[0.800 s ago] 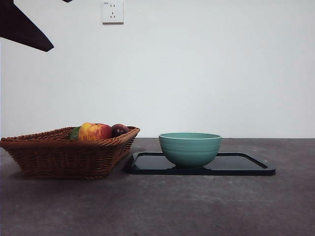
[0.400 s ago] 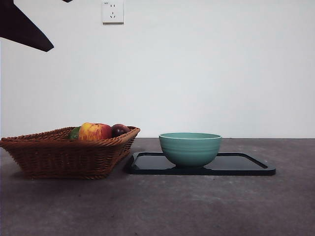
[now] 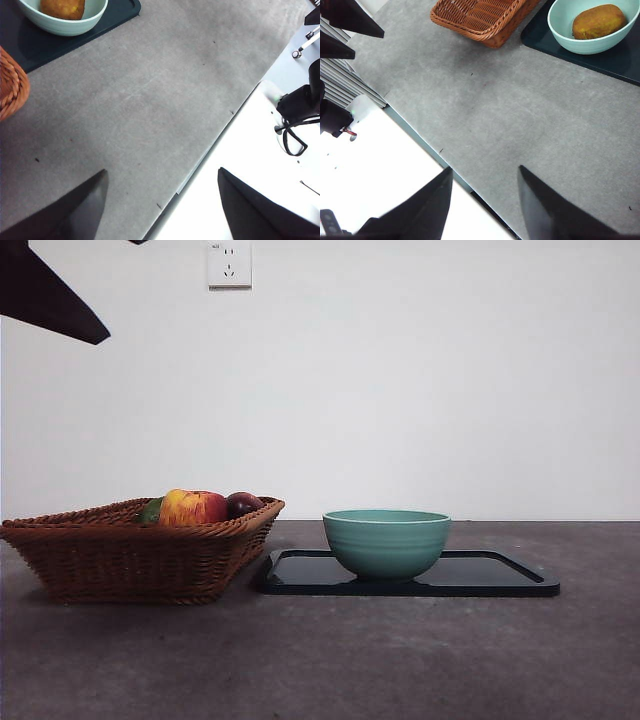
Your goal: Pick up the wifruite, put it on the bowl, pick up the plate, put it on desk
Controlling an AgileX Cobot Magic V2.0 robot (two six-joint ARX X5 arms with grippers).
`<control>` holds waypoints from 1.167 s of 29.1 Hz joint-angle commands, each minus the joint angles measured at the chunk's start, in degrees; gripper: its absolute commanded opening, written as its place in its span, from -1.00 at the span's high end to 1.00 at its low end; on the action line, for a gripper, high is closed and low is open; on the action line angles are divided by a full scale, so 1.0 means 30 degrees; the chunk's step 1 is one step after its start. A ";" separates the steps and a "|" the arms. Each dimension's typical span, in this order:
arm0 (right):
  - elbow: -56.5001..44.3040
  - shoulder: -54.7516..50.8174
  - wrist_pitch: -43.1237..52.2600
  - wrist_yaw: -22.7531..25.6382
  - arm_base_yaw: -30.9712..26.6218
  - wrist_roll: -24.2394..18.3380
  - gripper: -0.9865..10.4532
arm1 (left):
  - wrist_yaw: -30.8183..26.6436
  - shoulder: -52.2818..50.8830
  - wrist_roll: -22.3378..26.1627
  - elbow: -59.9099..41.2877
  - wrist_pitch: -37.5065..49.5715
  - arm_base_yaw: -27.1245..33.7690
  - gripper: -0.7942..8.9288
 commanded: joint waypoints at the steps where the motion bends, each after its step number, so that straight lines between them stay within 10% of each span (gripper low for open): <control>1: 0.0117 0.0044 0.0189 -0.0058 0.0095 0.0117 0.46 | 0.0036 0.0138 -0.0022 0.0197 0.0882 -0.0109 0.13; 34: 0.0117 0.0044 0.0153 0.0000 0.0095 0.0117 0.46 | -0.1617 2.1981 0.7694 1.8331 0.1137 0.1166 0.13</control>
